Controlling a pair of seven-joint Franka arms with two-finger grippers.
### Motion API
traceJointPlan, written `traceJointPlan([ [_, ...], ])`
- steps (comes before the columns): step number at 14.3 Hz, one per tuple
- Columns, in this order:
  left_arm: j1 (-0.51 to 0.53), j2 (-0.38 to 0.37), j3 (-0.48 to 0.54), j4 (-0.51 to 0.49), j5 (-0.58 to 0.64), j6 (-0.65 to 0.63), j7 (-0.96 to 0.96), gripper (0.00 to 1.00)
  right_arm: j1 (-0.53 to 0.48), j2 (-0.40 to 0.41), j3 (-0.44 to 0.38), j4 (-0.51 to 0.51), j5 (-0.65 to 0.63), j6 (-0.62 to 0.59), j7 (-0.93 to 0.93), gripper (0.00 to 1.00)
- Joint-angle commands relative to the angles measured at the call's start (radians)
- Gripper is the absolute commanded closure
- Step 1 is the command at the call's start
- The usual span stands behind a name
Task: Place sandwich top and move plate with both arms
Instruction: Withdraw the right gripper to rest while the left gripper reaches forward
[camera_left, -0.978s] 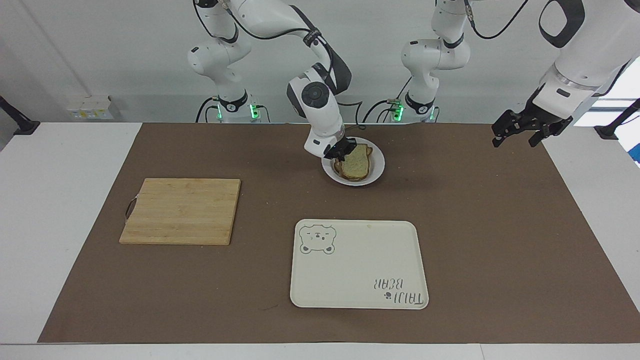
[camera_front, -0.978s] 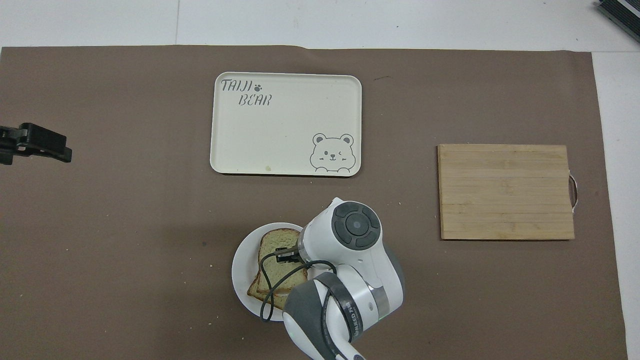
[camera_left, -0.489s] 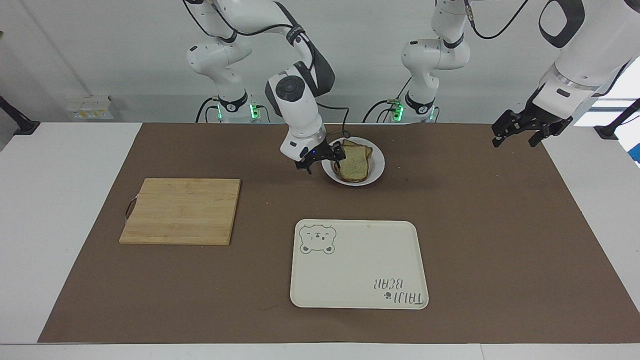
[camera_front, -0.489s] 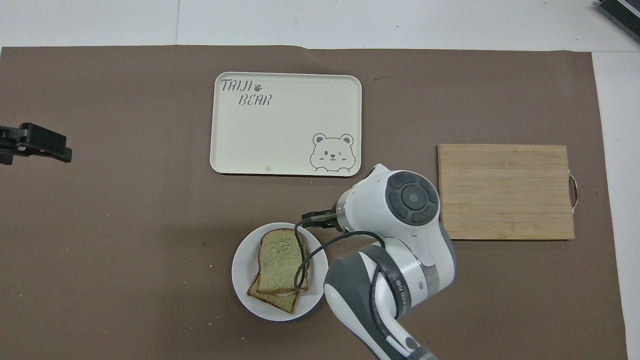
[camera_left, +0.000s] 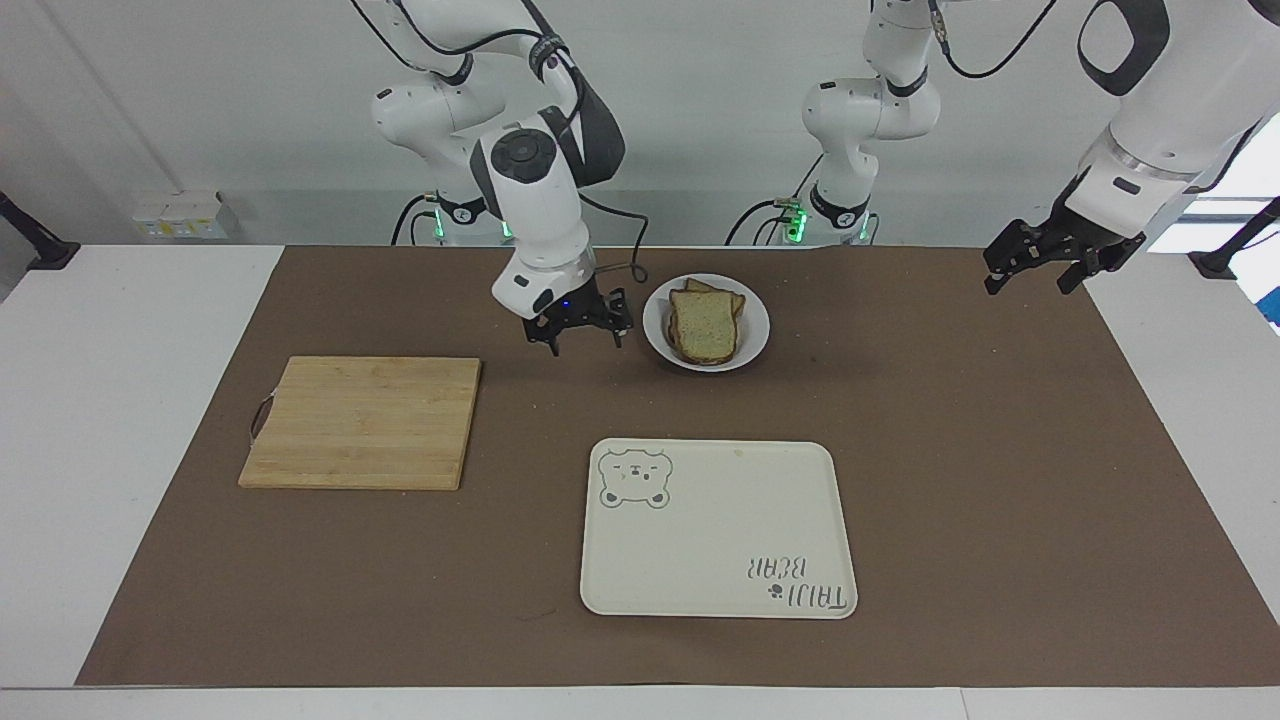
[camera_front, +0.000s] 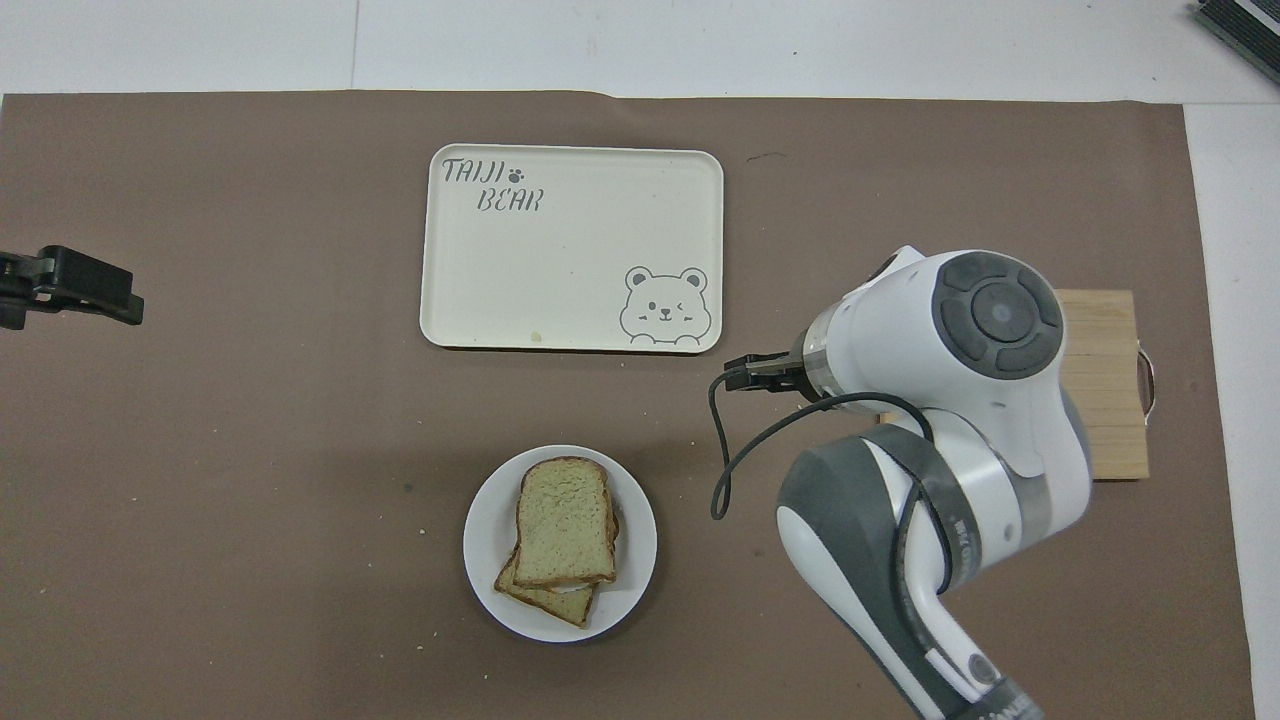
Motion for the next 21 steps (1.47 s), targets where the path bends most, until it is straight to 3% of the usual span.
traceJointPlan([
  [1, 0.006, -0.028, -0.002, -0.029, -0.002, -0.003, 0.011, 0.00, -0.051, -0.046, 0.012, 0.001, -0.043, -0.035, -0.011, 0.00],
  [7, 0.006, -0.028, -0.002, -0.029, -0.003, -0.004, 0.011, 0.00, -0.189, -0.104, 0.012, 0.143, -0.067, -0.259, -0.148, 0.00],
  [12, 0.001, -0.028, -0.003, -0.029, -0.003, -0.001, 0.010, 0.00, -0.283, -0.151, 0.001, 0.163, -0.069, -0.334, -0.161, 0.00],
  [17, -0.006, -0.042, -0.017, -0.040, -0.029, -0.021, 0.007, 0.00, -0.366, -0.151, -0.004, 0.255, -0.069, -0.420, -0.161, 0.00],
  [21, 0.029, -0.141, -0.006, -0.301, -0.175, 0.172, 0.097, 0.00, -0.392, -0.143, -0.010, 0.338, -0.073, -0.477, -0.161, 0.00],
])
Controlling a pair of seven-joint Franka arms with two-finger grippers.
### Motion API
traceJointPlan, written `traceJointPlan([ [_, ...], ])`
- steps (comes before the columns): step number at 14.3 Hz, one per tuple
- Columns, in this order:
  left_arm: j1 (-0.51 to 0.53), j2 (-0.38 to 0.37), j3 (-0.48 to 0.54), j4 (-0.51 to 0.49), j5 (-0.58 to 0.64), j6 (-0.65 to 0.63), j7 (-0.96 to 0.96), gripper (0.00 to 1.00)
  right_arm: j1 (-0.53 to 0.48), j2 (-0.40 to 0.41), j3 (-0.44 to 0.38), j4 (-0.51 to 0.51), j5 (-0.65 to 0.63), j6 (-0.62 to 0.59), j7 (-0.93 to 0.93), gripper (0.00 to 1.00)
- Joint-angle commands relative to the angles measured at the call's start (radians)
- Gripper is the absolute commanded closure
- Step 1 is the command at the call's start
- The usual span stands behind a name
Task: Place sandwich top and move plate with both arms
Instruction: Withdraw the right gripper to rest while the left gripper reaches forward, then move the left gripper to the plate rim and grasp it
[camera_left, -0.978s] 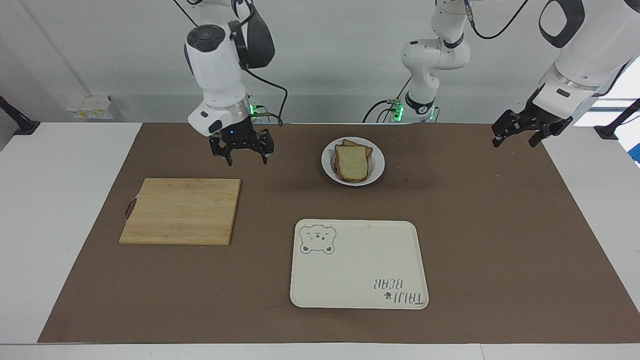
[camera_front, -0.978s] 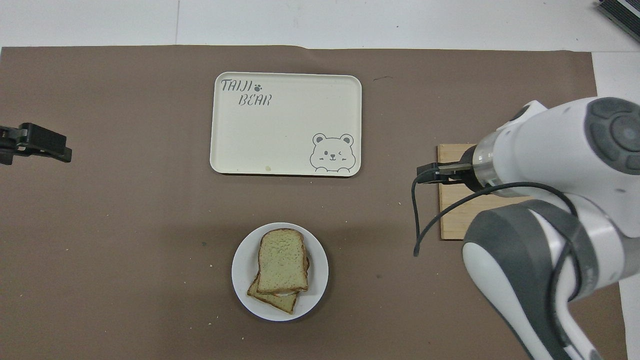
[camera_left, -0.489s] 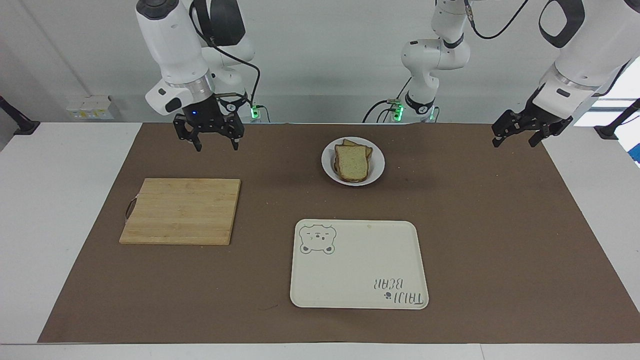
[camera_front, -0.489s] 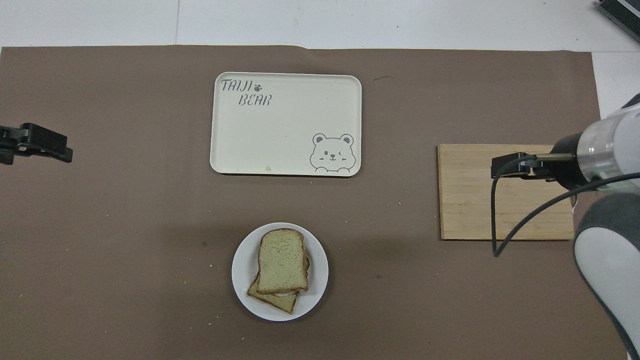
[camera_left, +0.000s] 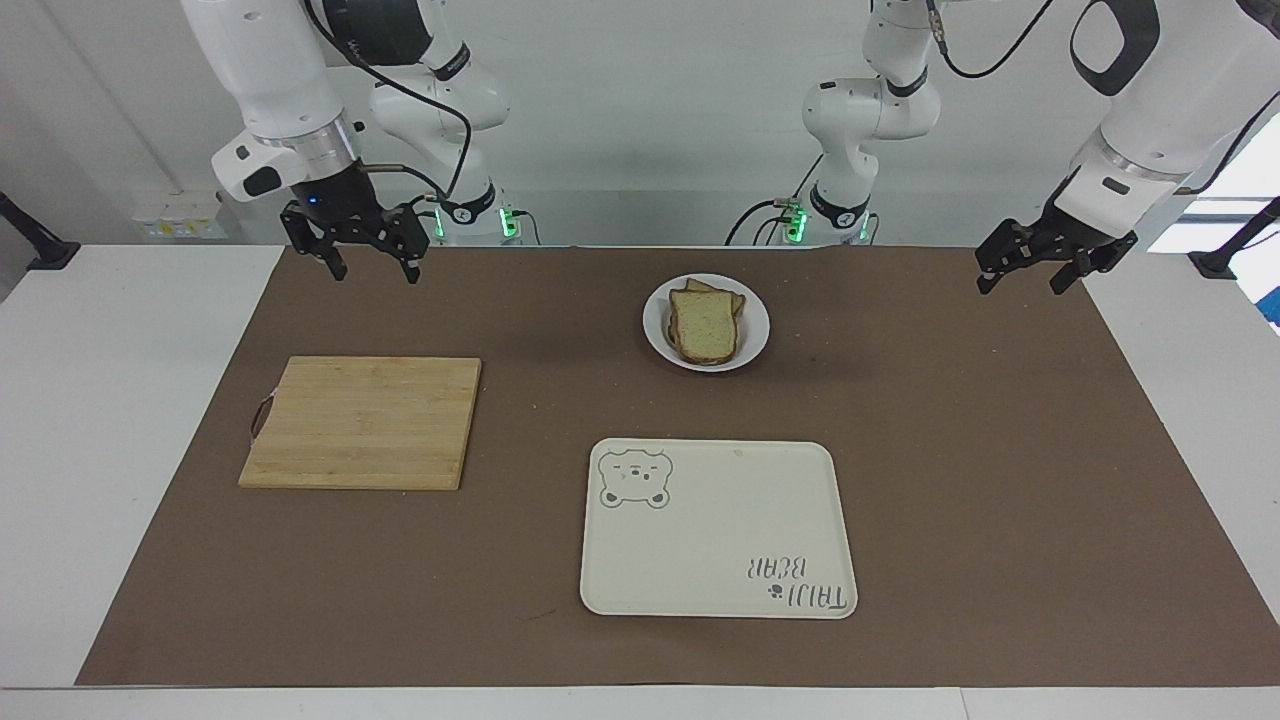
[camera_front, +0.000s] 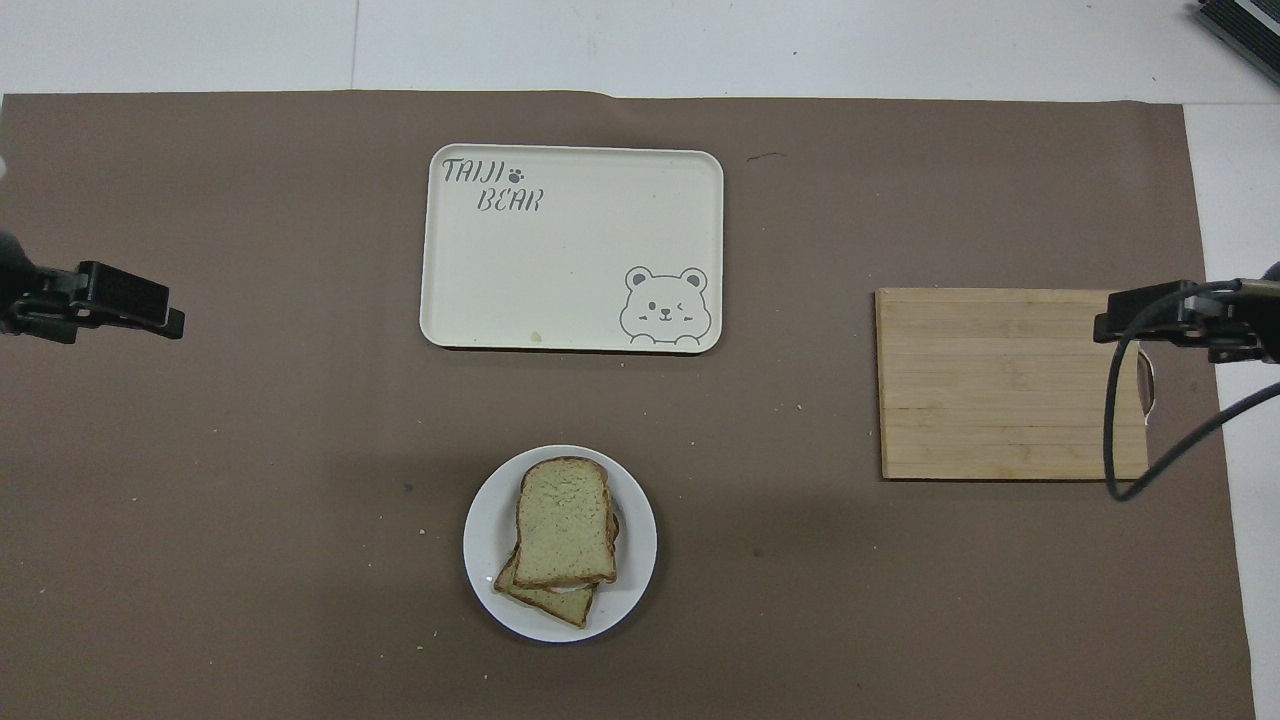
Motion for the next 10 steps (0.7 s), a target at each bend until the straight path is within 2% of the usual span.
traceJointPlan([
  [1, 0.024, -0.103, 0.002, -0.262, -0.103, 0.170, 0.085, 0.00, -0.016, 0.013, 0.005, 0.067, -0.048, -0.045, -0.029, 0.00],
  [2, 0.031, -0.114, 0.004, -0.317, -0.174, 0.216, 0.095, 0.00, -0.012, 0.010, 0.006, 0.059, -0.067, -0.034, -0.054, 0.00],
  [5, 0.021, -0.111, 0.001, -0.425, -0.252, 0.321, 0.160, 0.00, -0.012, -0.004, 0.006, 0.024, -0.067, -0.034, -0.072, 0.00],
  [7, 0.018, -0.102, 0.001, -0.527, -0.361, 0.431, 0.327, 0.00, -0.012, -0.004, 0.006, 0.027, -0.060, -0.036, -0.075, 0.00],
  [10, 0.002, -0.062, 0.001, -0.616, -0.456, 0.511, 0.484, 0.00, -0.013, -0.002, 0.003, 0.061, -0.061, -0.097, -0.081, 0.00],
])
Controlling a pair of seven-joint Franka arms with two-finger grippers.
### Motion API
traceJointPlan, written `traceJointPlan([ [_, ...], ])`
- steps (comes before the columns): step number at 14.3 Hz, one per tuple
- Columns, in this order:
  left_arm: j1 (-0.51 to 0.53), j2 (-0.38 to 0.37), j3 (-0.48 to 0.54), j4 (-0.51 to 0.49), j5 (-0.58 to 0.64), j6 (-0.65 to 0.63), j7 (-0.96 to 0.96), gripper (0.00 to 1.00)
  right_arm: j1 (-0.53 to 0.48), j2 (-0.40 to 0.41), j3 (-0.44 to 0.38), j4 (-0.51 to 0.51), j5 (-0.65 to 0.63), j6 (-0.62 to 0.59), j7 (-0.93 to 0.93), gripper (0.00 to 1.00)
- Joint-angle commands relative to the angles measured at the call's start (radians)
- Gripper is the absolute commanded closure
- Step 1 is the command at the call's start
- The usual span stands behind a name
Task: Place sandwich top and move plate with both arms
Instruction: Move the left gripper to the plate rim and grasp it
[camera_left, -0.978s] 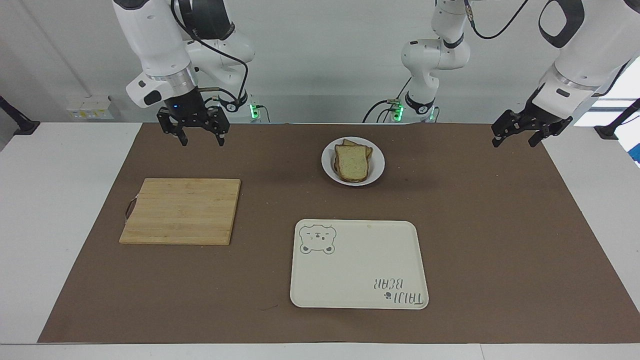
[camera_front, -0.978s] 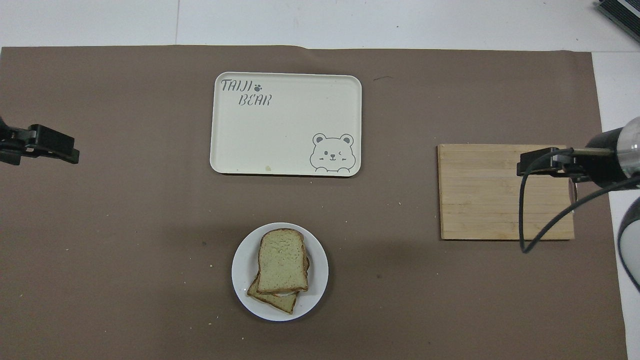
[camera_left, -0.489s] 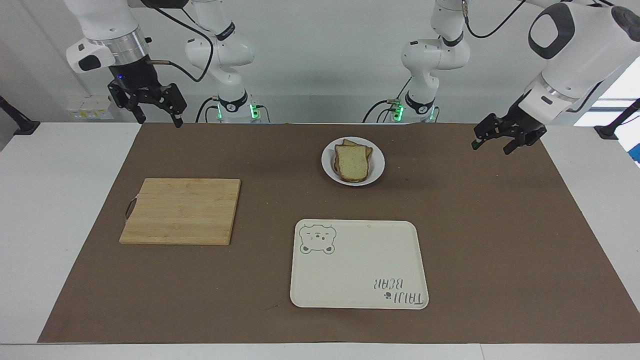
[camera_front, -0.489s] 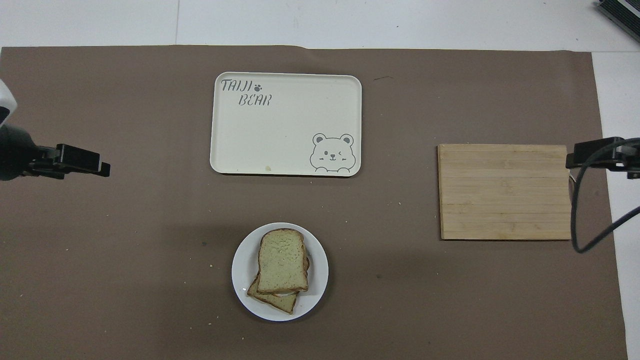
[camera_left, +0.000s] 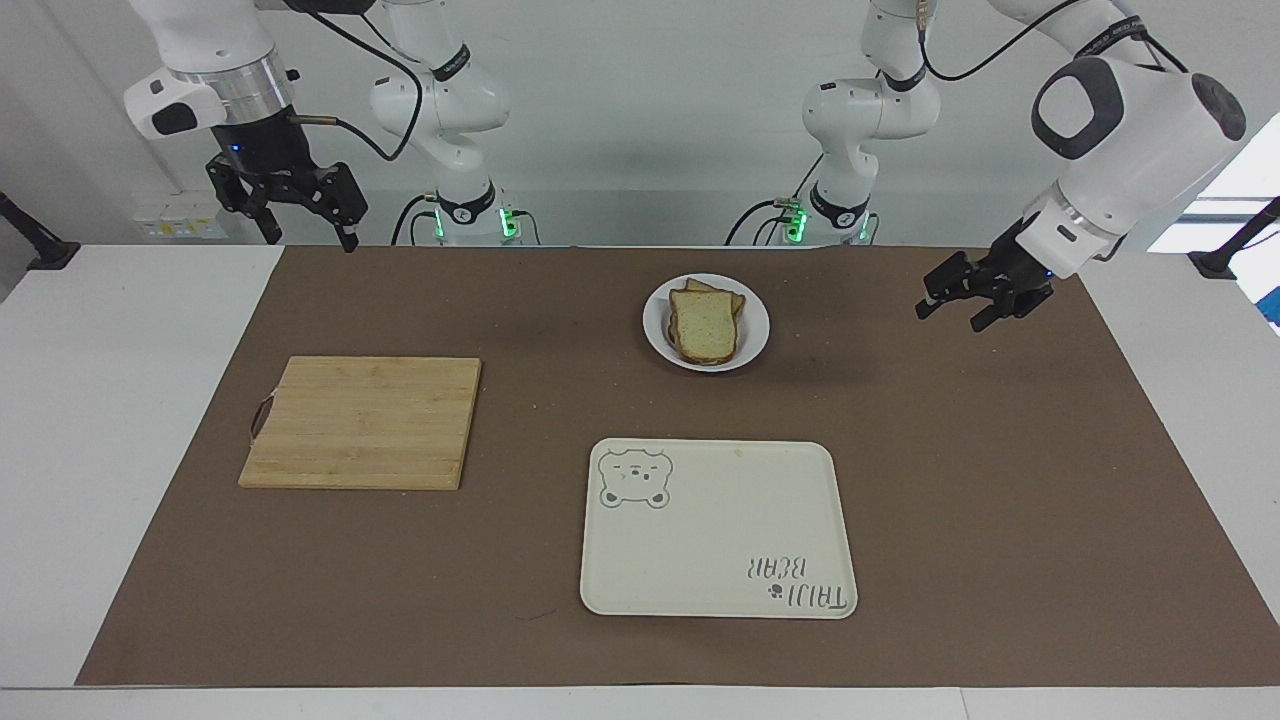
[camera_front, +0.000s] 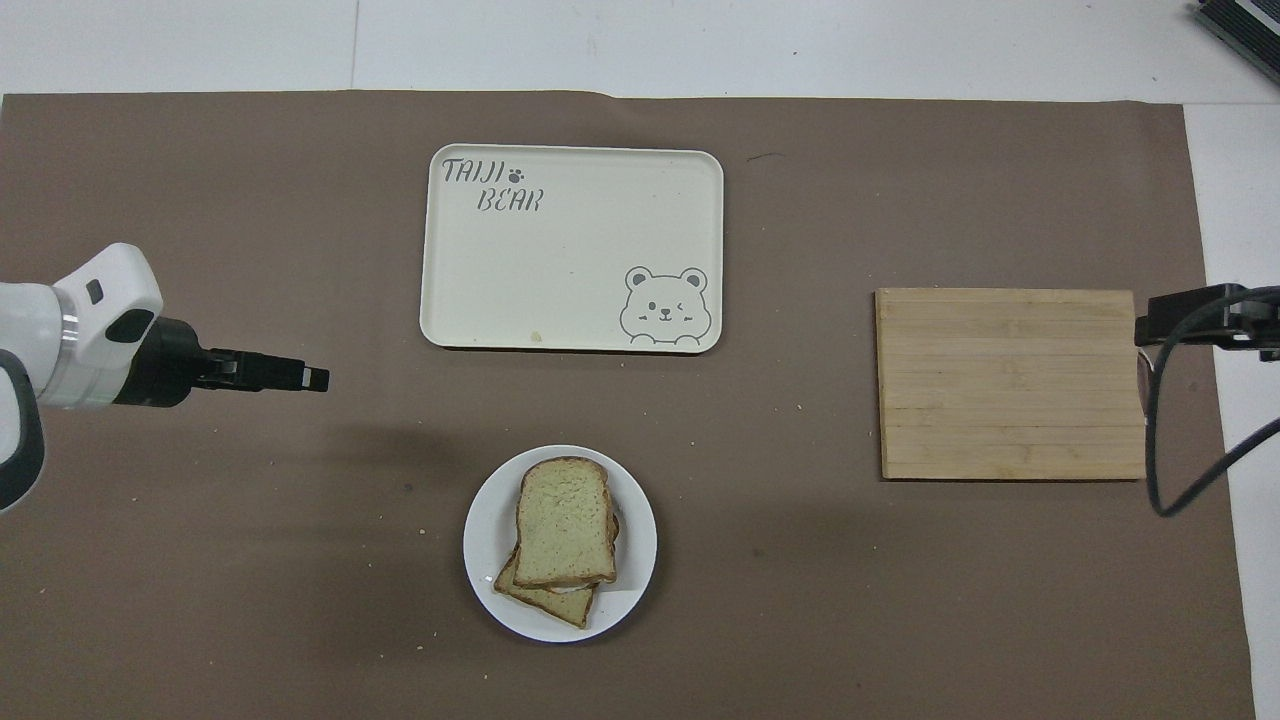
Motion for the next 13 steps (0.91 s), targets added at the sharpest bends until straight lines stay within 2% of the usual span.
traceJointPlan([
  [1, -0.021, 0.004, 0.003, -0.109, -0.098, 0.099, 0.131, 0.00, -0.010, 0.000, 0.003, 0.048, -0.019, -0.066, -0.038, 0.00],
  [5, -0.102, -0.003, 0.003, -0.235, -0.247, 0.214, 0.213, 0.00, -0.013, -0.012, -0.007, 0.032, -0.015, -0.068, -0.058, 0.00],
  [7, -0.123, 0.000, 0.003, -0.278, -0.317, 0.229, 0.250, 0.00, -0.013, -0.015, -0.007, 0.029, -0.019, -0.068, -0.060, 0.00],
  [13, -0.232, -0.015, 0.003, -0.377, -0.440, 0.298, 0.253, 0.00, -0.013, -0.026, -0.006, 0.015, -0.022, -0.067, -0.060, 0.00],
])
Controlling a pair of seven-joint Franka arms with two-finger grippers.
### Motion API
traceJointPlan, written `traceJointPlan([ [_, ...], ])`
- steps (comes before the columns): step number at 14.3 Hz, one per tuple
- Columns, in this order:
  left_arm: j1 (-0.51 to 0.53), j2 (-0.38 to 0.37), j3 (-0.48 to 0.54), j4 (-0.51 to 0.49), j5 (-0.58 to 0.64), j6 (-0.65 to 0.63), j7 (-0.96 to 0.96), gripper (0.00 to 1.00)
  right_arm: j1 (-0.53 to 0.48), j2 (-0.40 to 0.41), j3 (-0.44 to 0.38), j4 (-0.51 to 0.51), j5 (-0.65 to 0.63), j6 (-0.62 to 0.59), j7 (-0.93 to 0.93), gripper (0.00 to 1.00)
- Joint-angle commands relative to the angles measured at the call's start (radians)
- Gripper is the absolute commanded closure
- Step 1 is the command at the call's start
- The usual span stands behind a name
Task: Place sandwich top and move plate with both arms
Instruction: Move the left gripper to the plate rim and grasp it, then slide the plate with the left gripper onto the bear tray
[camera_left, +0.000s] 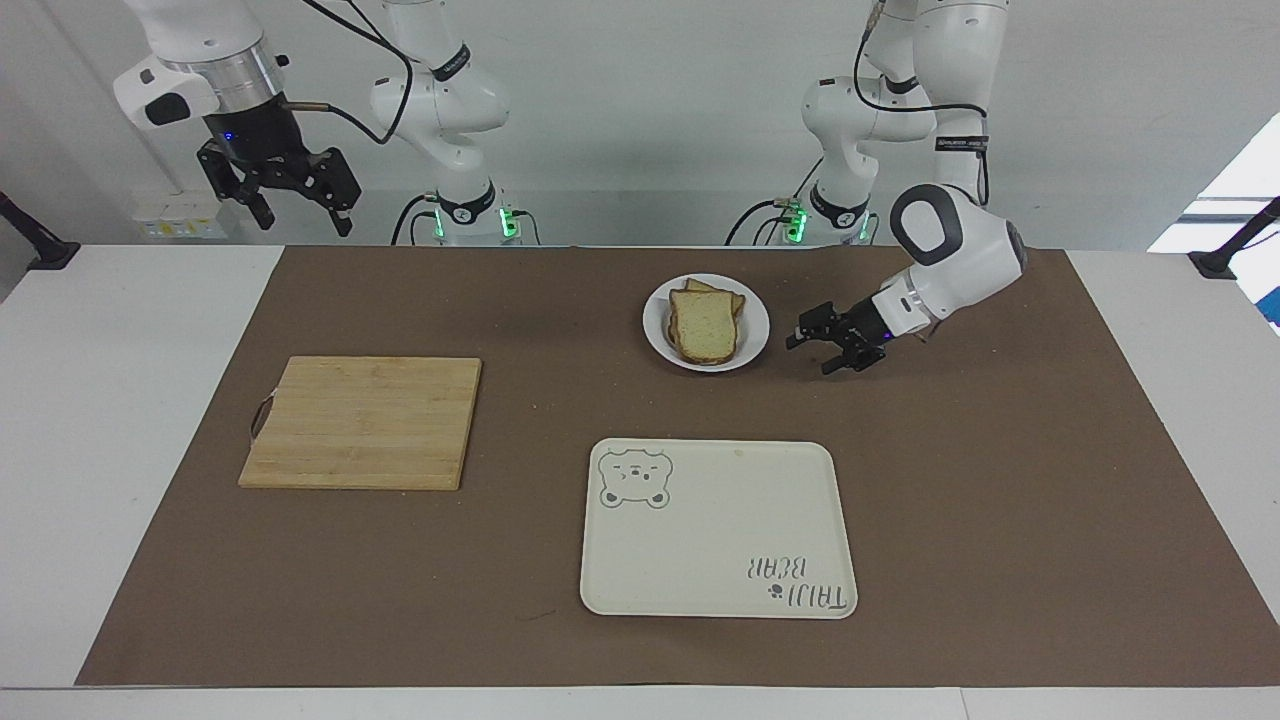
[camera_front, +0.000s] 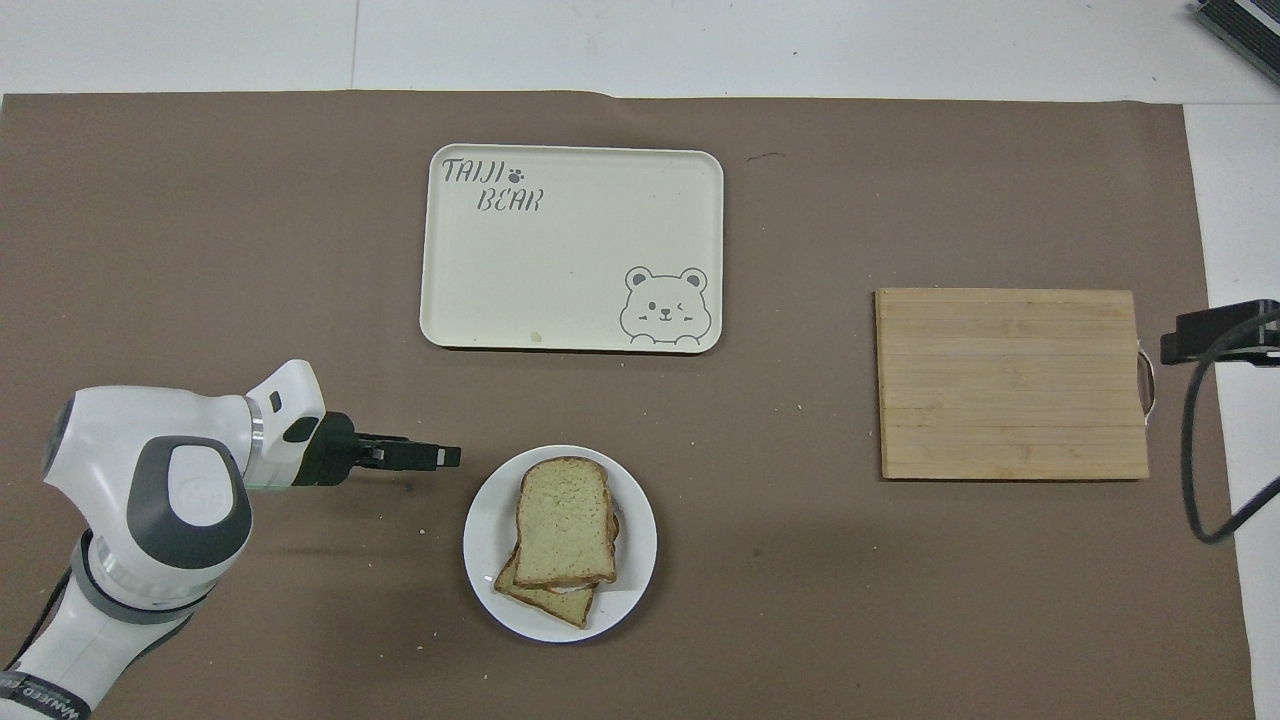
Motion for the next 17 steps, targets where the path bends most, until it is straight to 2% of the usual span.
traceJointPlan([
  [1, -0.051, -0.043, 0.012, -0.073, -0.046, 0.047, 0.017, 0.03, -0.012, -0.019, 0.007, -0.018, -0.017, -0.009, -0.030, 0.00],
  [3, -0.051, -0.069, 0.012, -0.109, -0.048, 0.035, 0.017, 0.29, -0.014, -0.016, 0.005, -0.011, -0.002, -0.007, -0.027, 0.00],
  [4, -0.051, -0.086, 0.011, -0.139, -0.048, 0.035, 0.017, 0.35, -0.012, -0.016, 0.007, -0.012, 0.001, -0.010, -0.025, 0.00],
  [10, -0.129, -0.138, 0.008, -0.222, -0.106, 0.043, 0.018, 0.45, -0.012, -0.016, 0.008, -0.011, 0.003, -0.010, -0.027, 0.00],
  [11, -0.144, -0.140, 0.008, -0.228, -0.132, 0.044, 0.020, 0.52, -0.012, -0.016, 0.008, -0.011, 0.003, -0.010, -0.027, 0.00],
  [13, -0.152, -0.135, 0.008, -0.230, -0.149, 0.046, 0.018, 0.85, -0.012, -0.016, 0.008, -0.011, 0.003, -0.012, -0.027, 0.00],
  [14, -0.158, -0.135, 0.008, -0.232, -0.149, 0.056, 0.018, 0.94, -0.012, -0.016, 0.008, -0.011, 0.003, -0.010, -0.027, 0.00],
  [15, -0.167, -0.134, 0.008, -0.233, -0.149, 0.063, 0.017, 1.00, -0.012, -0.016, 0.008, -0.011, 0.003, -0.012, -0.027, 0.00],
  [17, -0.167, -0.128, 0.011, -0.238, -0.149, 0.054, 0.015, 1.00, -0.012, -0.016, 0.008, -0.011, 0.003, -0.012, -0.027, 0.00],
])
